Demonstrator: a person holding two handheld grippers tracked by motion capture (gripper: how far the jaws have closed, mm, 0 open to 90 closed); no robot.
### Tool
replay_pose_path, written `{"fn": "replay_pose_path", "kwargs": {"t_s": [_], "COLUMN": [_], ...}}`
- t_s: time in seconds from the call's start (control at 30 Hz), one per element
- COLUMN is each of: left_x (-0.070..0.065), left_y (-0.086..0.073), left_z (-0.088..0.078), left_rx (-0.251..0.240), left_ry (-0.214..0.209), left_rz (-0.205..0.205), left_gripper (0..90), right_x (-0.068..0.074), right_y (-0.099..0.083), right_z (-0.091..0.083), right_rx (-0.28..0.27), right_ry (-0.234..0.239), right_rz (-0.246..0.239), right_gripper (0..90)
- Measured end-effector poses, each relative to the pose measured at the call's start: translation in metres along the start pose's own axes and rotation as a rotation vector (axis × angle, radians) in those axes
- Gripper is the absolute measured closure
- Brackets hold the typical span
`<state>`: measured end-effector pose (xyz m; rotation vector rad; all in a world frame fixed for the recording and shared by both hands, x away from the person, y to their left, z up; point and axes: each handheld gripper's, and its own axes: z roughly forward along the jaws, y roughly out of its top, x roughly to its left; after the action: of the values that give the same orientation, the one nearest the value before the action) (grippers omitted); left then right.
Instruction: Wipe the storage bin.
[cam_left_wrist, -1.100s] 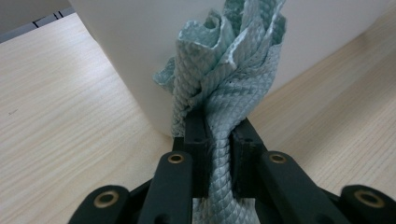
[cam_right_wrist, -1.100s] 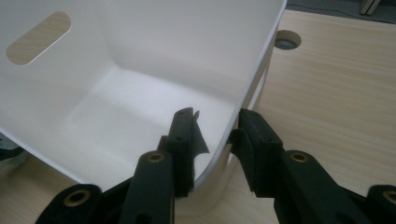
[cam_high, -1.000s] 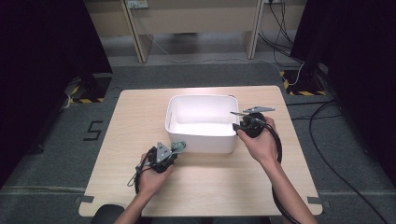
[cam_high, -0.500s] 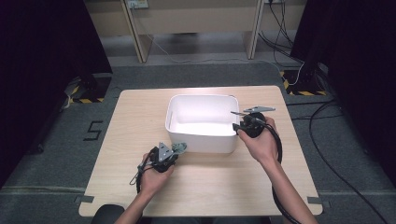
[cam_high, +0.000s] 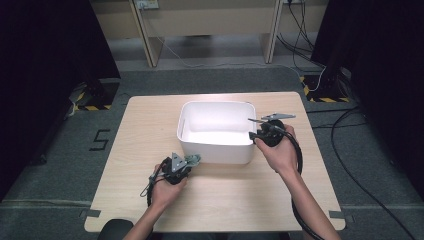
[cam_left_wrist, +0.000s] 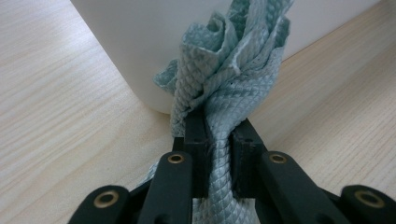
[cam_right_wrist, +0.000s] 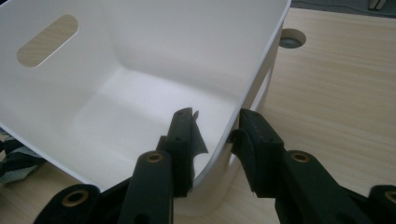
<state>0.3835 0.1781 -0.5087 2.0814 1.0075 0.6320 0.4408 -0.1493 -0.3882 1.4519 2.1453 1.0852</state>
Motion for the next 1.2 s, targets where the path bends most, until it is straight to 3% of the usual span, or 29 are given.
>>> {"fn": "replay_pose_path", "kwargs": {"t_s": [0.37, 1.2], "left_x": [0.002, -0.007], "left_y": [0.000, 0.011], "left_z": [-0.002, 0.005], "left_rx": [0.010, 0.054], "left_ry": [-0.003, -0.017], "left_rz": [-0.009, 0.017], "left_gripper": [79.2, 79.2], "right_x": [-0.006, -0.002], "right_y": [0.008, 0.010], "right_z": [0.009, 0.013], "right_rx": [-0.007, -0.010], "right_ry": [0.035, 0.005], "right_rz": [0.010, -0.015], "right_gripper": [68.1, 69.0]}}
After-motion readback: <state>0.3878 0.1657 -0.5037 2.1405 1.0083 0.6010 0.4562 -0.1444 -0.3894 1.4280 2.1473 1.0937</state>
